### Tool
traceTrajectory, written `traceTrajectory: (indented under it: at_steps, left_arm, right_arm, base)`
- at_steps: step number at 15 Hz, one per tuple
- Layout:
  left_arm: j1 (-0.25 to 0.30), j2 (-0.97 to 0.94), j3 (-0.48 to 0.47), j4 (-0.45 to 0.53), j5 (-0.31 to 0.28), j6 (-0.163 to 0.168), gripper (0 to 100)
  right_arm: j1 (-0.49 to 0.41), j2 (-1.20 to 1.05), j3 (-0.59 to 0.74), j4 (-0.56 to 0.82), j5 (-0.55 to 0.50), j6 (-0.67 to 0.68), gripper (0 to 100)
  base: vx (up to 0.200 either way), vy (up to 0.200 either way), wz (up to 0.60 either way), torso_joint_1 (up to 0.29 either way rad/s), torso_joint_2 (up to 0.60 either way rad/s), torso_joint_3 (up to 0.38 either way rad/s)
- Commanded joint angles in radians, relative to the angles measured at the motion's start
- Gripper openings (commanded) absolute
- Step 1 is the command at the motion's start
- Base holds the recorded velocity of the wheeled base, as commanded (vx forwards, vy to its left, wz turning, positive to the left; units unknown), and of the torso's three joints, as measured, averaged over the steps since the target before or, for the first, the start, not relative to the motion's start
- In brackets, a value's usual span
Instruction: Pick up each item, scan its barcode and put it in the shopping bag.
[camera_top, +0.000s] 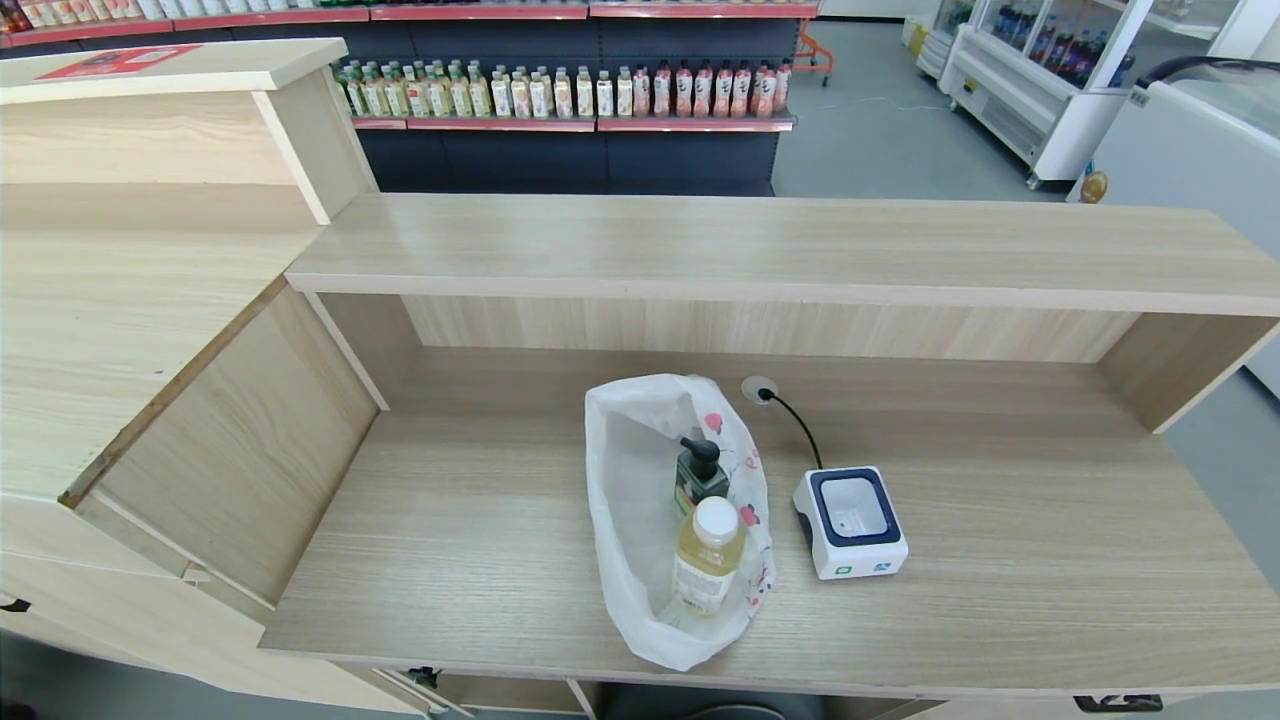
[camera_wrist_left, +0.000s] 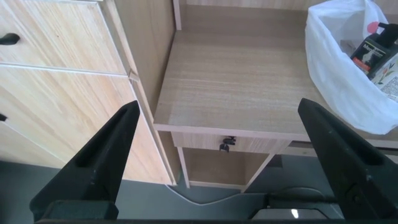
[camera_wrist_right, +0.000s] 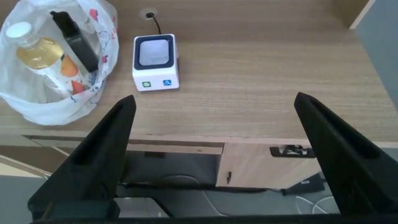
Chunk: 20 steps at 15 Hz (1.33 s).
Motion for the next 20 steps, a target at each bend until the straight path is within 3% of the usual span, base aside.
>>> traceTrajectory:
  at_steps: [1, 9, 13, 18, 19, 20]
  left_arm:
    - [0.002, 0.0, 0.0, 0.001, 0.0, 0.0, 100]
    - [0.0, 0.0, 0.0, 0.001, 0.0, 0.007, 100]
    - [0.0, 0.0, 0.0, 0.001, -0.001, 0.013, 100]
    - [0.0, 0.0, 0.0, 0.001, 0.0, 0.008, 100]
    - [0.0, 0.0, 0.0, 0.001, 0.0, 0.008, 100]
    - [0.0, 0.0, 0.002, 0.001, 0.0, 0.008, 100]
  right_arm:
    - [0.0, 0.004, 0.0, 0.0, 0.0, 0.0, 100]
    - [0.0, 0.004, 0.0, 0.0, 0.0, -0.006, 100]
    - [0.0, 0.004, 0.0, 0.0, 0.0, -0.006, 100]
    - [0.0, 0.004, 0.0, -0.001, 0.0, -0.009, 100]
    - [0.0, 0.004, 0.0, -0.001, 0.0, -0.008, 0]
    - [0.0, 0.004, 0.0, -0.001, 0.0, -0.008, 0]
  base:
    - [0.0, -0.2, 0.0, 0.007, -0.01, -0.002]
    - [0.0, -0.2, 0.0, 0.002, 0.0, 0.002]
    - [0.0, 0.0, 0.0, 0.0, 0.0, 0.0]
    - [0.12, 0.0, 0.0, 0.0, 0.0, 0.0]
    - [0.0, 0.0, 0.0, 0.0, 0.0, 0.0]
    - [0.0, 0.0, 0.0, 0.0, 0.0, 0.0]
